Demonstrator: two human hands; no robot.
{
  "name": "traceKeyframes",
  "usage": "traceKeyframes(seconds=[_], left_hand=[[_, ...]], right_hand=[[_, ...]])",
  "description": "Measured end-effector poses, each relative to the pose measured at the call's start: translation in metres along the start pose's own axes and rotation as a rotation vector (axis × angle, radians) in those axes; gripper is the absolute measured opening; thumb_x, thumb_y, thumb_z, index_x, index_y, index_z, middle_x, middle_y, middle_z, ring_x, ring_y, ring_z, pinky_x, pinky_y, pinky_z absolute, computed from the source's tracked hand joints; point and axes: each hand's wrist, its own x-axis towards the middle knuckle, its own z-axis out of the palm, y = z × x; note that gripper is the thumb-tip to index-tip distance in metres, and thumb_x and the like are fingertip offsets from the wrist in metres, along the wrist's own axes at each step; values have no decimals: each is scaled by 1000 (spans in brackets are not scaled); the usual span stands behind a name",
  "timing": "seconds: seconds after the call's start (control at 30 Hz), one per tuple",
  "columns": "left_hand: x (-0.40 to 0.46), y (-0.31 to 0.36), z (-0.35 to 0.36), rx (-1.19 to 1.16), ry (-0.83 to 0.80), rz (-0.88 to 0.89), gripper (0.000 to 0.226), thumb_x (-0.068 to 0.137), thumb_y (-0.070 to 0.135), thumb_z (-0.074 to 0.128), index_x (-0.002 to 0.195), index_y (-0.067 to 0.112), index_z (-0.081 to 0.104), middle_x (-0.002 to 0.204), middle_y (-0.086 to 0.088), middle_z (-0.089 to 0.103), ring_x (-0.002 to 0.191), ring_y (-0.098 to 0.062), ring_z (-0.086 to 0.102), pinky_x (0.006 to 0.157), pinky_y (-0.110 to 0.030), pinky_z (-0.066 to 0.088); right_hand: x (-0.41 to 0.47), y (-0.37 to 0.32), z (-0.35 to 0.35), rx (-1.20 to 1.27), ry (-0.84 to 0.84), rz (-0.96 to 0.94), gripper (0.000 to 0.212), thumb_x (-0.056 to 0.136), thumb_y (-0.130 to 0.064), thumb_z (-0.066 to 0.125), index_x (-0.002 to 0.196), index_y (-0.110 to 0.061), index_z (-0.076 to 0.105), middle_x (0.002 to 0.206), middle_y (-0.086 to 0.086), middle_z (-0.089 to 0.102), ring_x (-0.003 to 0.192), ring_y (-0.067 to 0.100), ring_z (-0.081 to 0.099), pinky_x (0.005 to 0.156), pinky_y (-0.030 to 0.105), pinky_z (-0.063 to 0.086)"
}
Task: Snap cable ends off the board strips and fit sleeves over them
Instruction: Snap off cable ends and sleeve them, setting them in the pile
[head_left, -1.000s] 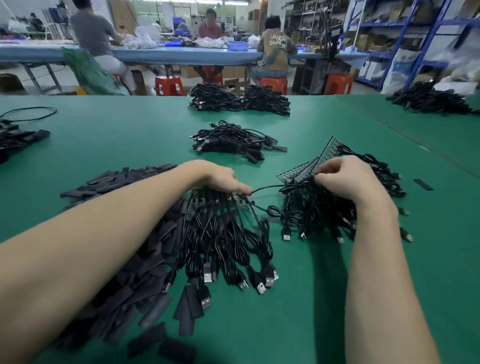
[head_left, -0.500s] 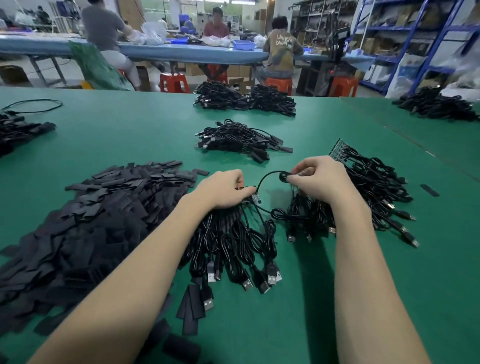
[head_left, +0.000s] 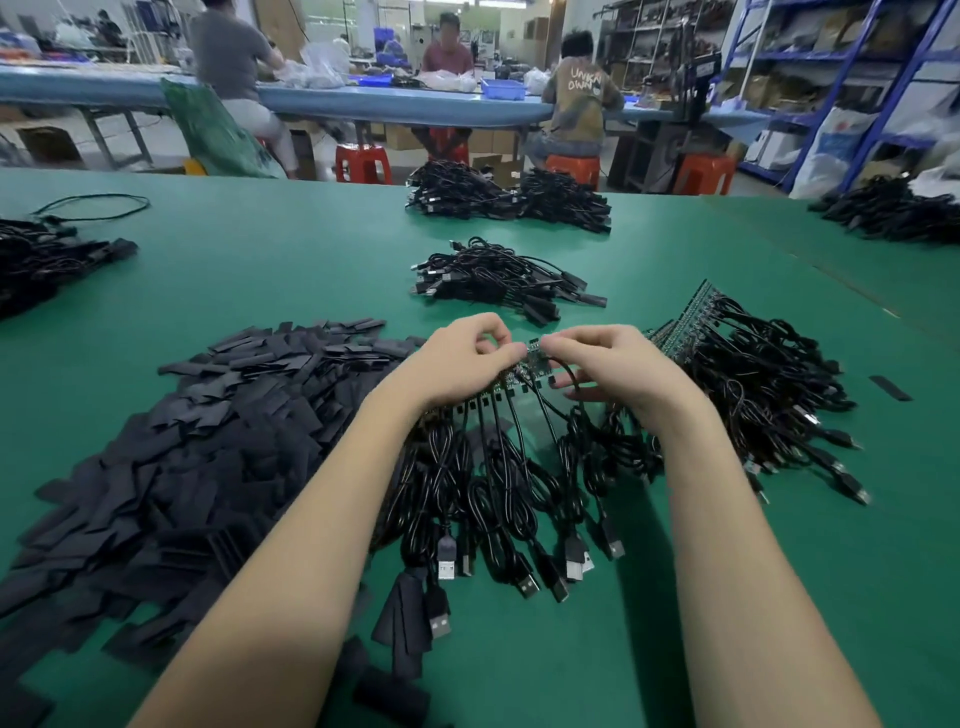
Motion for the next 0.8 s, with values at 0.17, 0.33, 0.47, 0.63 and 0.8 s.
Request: traceKeyframes(seconds=[0.17,0.33,0.47,0.63,0.8], left_hand=[[-4,-2,-25,-122,-214,-47,18,85,38,78,93,25,68,75,11,74,63,-4,57,76,-25,44],[-5,-6,-28,-246,-208,-85,15,78,32,84,90,26,76,88,10,78,82,3,70,80,-12,45],[-10,-5,-21,-314,-172,-86,13,80,37,82,87,27,80,92,8,78,82,2,68,83,-18,45],[-11,-3,-16,-299,-164,-63,11,81,42,80,82,31,80,91,10,78,83,1,67,85,-21,44],[-15,-5,-13,-423,-202,-52,15,77,41,80,84,28,79,86,7,75,78,-2,64,83,-24,45]], right_hand=[[1,8,12,208,-94,61,22,80,-18,84,99,-13,76,90,7,75,64,12,69,61,20,55],[1,8,12,347,-159,80,37,60,-26,89,93,-14,80,86,9,66,65,12,62,60,18,54],[1,11,13,444,-205,93,39,62,-21,85,98,-8,76,85,4,71,64,11,62,59,18,55],[-1,15,15,453,-215,113,38,66,-19,82,101,-6,73,84,1,71,67,10,61,60,18,54],[-4,15,18,494,-266,149,28,71,-17,78,96,-8,74,77,-2,71,61,4,60,54,17,50]])
